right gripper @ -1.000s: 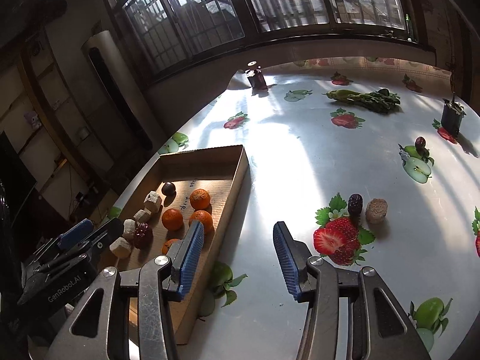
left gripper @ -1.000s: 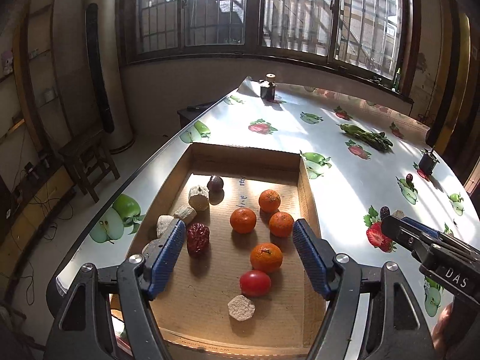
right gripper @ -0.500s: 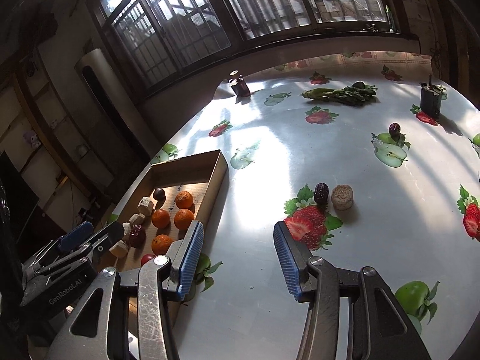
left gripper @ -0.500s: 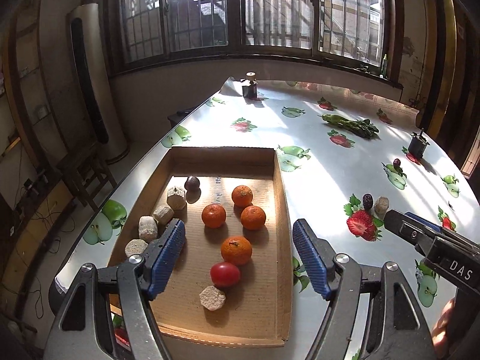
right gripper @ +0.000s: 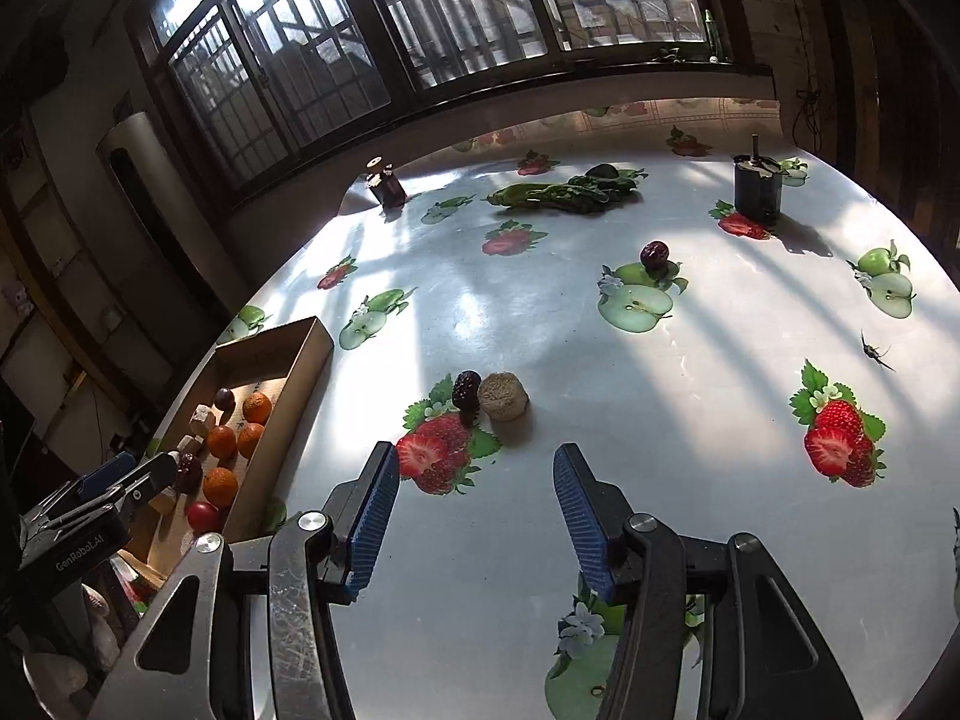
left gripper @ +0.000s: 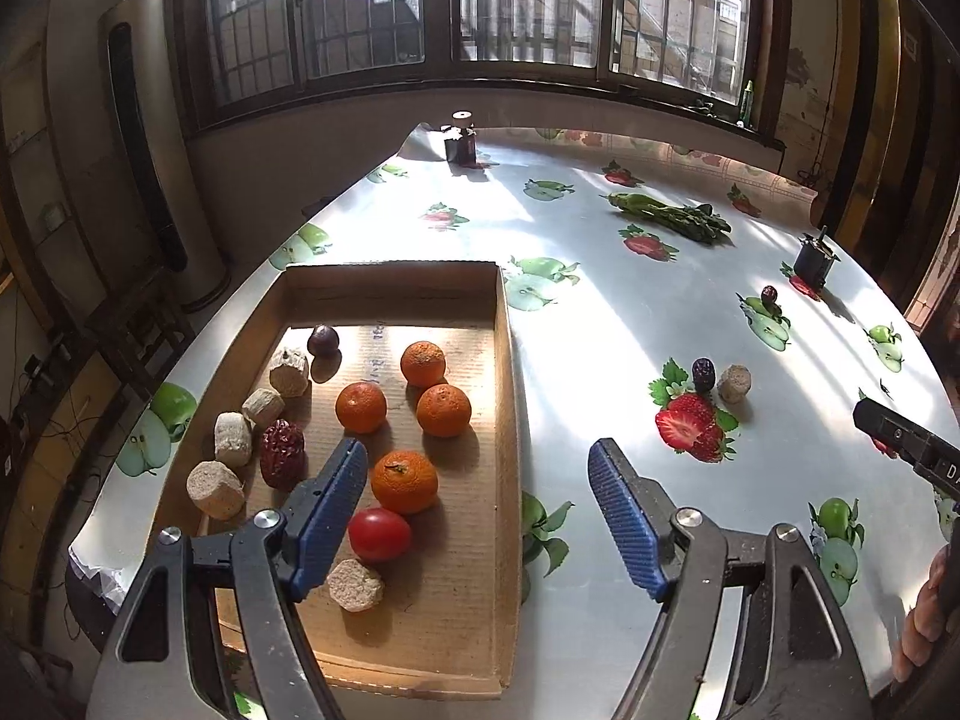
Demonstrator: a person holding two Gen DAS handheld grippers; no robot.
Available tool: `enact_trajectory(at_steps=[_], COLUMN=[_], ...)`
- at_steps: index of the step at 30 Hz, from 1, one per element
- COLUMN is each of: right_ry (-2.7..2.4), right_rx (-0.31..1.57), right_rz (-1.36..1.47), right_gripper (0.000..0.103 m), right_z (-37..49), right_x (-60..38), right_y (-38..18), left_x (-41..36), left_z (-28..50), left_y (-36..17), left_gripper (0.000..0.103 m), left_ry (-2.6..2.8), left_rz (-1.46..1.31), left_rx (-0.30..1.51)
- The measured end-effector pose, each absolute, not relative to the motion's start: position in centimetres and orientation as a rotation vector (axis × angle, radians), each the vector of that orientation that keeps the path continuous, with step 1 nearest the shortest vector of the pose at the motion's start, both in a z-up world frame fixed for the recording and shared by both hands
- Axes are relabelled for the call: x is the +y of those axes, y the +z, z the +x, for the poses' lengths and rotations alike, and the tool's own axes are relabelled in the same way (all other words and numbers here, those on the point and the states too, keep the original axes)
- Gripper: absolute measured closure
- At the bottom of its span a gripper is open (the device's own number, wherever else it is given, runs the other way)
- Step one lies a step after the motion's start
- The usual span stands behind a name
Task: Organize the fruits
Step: 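Move both grippers back toward the last items, then grasp the round brown rice cake with the right gripper while the left gripper grasps a dark red date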
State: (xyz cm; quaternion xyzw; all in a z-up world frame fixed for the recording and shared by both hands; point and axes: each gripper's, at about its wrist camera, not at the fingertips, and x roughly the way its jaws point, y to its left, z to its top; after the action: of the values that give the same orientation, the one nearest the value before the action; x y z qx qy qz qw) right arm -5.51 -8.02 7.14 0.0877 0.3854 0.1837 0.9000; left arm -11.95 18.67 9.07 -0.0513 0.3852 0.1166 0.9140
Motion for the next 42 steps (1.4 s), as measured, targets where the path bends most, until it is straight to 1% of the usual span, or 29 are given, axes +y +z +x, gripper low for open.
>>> enact_trajectory(at_steps=[6, 10, 16, 20, 24, 26, 27, 28, 32, 38, 42], right_ry=[0.253, 0.257, 0.367, 0.425, 0.419, 0.405, 0.406, 0.417, 0.355, 0.194, 0.155], right_rx=[0.838, 0.887, 0.943, 0.958, 0.965, 0.947, 0.935, 0.934, 0.943, 0.954, 0.934], right_rz=[0.161, 0.180, 0.065, -0.031, -0.102, -0.116, -0.109, -0.099, -0.085, -0.055, -0.016], right_gripper=[0.045, 0.045, 0.045, 0.045, 0.045, 0.052, 0.060, 0.071, 0.071, 0.072, 0.071], right_z=[-4.1, -1.6, 1.5, 2.4, 3.4, 3.8, 3.9, 4.1, 4.5, 4.8, 4.7], right_x=[-13.3, -14.3, -7.7, -3.0, -0.7, -0.3, -0.2, -0.2, -1.1, -5.6, -7.7], right_y=[6.1, 5.8, 3.9, 2.5, 1.2, 0.9, 1.0, 1.0, 1.2, 1.4, 1.2], left_x=[16.4, 14.8, 14.7, 15.7, 16.1, 16.3, 16.4, 16.4, 15.5, 12.0, 9.9], left_z=[-10.0, -7.6, -3.2, -2.2, -1.6, -1.0, -0.7, -0.3, 0.8, 2.7, 4.0], left_y=[8.2, 7.7, 6.7, 6.7, 6.5, 6.1, 5.9, 5.6, 4.6, 3.2, 2.6], left_gripper=[0.027, 0.027, 0.028, 0.028, 0.028, 0.028, 0.028, 0.028, 0.028, 0.028, 0.040], left_ry=[0.158, 0.079, 0.065, 0.047, 0.054, 0.050, 0.047, 0.042, 0.031, -0.029, -0.067], left_rz=[-0.095, -0.110, -0.146, -0.207, -0.226, -0.248, -0.260, -0.273, -0.254, -0.186, -0.128], left_rx=[0.837, 0.854, 0.906, 0.924, 0.932, 0.947, 0.955, 0.963, 0.994, 1.012, 0.994])
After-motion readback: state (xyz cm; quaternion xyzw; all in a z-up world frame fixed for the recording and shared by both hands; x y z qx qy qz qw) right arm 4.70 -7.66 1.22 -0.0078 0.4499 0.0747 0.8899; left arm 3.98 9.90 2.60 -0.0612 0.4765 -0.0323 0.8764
